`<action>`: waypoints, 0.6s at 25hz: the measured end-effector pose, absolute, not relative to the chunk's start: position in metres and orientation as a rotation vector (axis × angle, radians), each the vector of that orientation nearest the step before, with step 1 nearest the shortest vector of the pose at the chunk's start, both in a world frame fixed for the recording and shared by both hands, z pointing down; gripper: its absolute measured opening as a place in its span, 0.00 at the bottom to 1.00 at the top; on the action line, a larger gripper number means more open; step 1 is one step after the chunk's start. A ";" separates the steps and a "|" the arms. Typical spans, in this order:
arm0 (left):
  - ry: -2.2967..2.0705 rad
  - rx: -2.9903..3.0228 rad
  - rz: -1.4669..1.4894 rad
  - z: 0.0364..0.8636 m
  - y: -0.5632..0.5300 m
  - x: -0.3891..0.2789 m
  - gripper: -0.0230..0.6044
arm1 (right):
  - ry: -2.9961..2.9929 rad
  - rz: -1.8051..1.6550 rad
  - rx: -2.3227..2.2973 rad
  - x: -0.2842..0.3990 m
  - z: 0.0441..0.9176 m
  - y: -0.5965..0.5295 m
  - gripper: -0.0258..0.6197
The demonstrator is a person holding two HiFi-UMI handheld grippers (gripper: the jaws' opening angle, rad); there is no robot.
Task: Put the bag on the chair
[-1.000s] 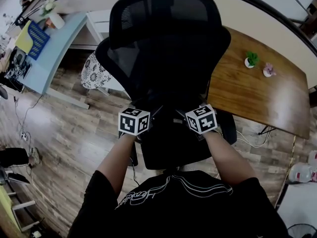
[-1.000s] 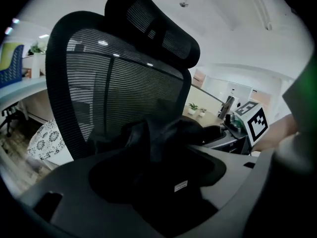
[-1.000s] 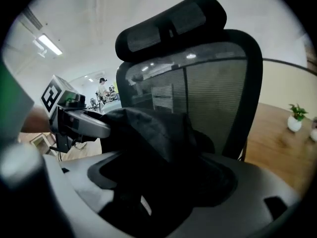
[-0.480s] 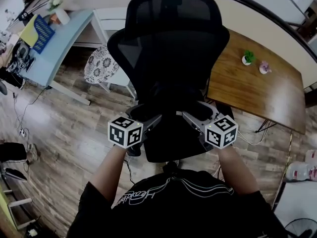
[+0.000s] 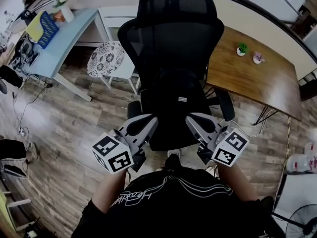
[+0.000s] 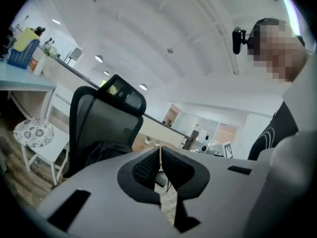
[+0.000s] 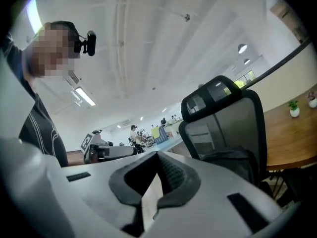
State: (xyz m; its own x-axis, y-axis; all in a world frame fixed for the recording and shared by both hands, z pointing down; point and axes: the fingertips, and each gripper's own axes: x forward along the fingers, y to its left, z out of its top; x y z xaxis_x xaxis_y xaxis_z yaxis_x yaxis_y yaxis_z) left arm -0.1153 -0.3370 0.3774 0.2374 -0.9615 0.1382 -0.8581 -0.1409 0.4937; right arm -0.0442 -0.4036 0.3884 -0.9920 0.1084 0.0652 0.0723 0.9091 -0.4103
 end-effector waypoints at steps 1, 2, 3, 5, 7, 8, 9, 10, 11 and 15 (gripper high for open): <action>-1.665 2.072 -0.294 0.369 -0.330 -0.110 0.09 | -2.985 0.633 -0.140 -0.043 0.385 -0.395 0.03; -1.670 2.103 -0.278 0.362 -0.323 -0.104 0.09 | -2.987 0.626 -0.143 -0.041 0.381 -0.387 0.03; -1.679 2.132 -0.243 0.357 -0.317 -0.098 0.09 | -2.991 0.617 -0.148 -0.039 0.376 -0.378 0.03; -1.706 2.178 -0.142 0.352 -0.306 -0.087 0.09 | -2.994 0.595 -0.158 -0.032 0.368 -0.362 0.03; -1.723 2.196 -0.069 0.351 -0.295 -0.078 0.09 | -2.989 0.565 -0.163 -0.025 0.363 -0.346 0.03; -1.721 2.198 -0.061 0.351 -0.290 -0.076 0.09 | -2.986 0.545 -0.167 -0.022 0.362 -0.339 0.03; -1.715 2.197 -0.065 0.352 -0.284 -0.074 0.09 | -2.983 0.523 -0.173 -0.020 0.361 -0.331 0.03; -1.712 2.196 -0.070 0.352 -0.279 -0.073 0.09 | -2.982 0.500 -0.176 -0.019 0.362 -0.324 0.03; -1.712 2.199 -0.071 0.352 -0.273 -0.072 0.09 | -2.981 0.480 -0.172 -0.018 0.362 -0.318 0.03; -1.732 2.228 -0.024 0.351 -0.256 -0.064 0.09 | -2.987 0.459 -0.113 -0.007 0.361 -0.305 0.03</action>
